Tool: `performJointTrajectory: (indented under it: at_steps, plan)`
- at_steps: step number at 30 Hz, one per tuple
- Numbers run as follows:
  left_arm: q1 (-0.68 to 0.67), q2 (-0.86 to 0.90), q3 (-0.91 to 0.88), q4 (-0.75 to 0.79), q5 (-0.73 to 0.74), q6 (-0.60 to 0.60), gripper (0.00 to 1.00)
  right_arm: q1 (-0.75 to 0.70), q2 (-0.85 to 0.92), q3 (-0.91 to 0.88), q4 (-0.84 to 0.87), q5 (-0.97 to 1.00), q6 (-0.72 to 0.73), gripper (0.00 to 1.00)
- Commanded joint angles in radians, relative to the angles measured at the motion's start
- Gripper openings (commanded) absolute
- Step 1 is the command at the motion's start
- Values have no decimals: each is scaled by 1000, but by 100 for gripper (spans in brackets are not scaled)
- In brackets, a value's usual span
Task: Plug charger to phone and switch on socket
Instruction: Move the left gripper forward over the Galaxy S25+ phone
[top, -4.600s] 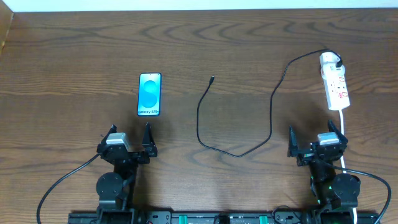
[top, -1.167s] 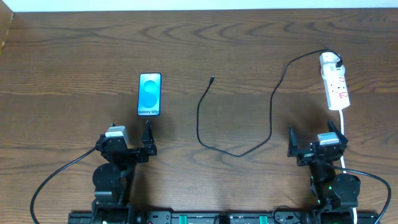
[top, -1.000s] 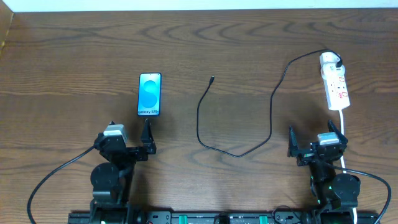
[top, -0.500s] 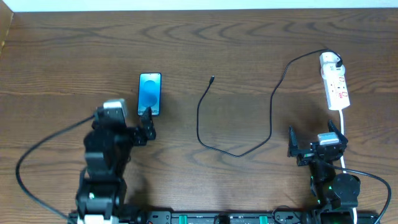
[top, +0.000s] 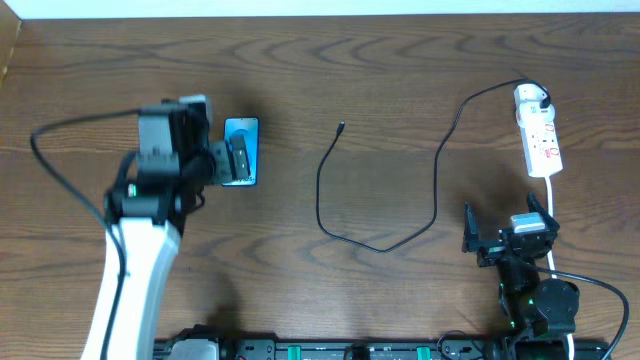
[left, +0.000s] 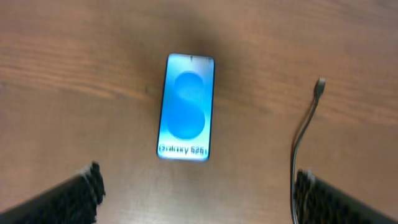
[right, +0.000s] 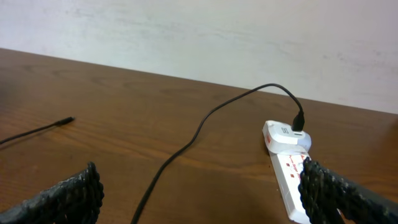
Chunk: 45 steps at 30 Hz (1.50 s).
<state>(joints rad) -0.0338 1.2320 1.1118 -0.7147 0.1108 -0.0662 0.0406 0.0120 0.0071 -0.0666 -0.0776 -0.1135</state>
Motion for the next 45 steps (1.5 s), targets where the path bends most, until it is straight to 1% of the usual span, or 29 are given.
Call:
performJointTrajectory:
  at_steps: [1,4,6,10,26,30,37,41,45]
  plan:
    - [4,129,178,-111,12,37,98,0,-5,-2,-3,0,8,99]
    - [4,215,270,-200,12,37,98,0,-5,-2,-3,0,8,99]
    - [4,249,292,-217,13,36,98,0,-5,-2,-3,0,8,99]
    - [4,278,292,-218,8,36,98,0,-5,-2,-3,0,8,99]
    - [4,283,291,-159,1,35,98,0,-5,-2,-3,0,8,99]
    - [4,283,291,-147,1,4,98,0,-5,-2,-3,0,8,99]
    - [4,284,322,-148,1,-18,98,0,-5,-2,-3,0,8,99]
    - [4,315,410,-208,0,-17,98,0,-5,-2,-3,0,8,99]
    - [4,413,565,-314,0,-2,98,0,-5,-2,-3,0,8,99]
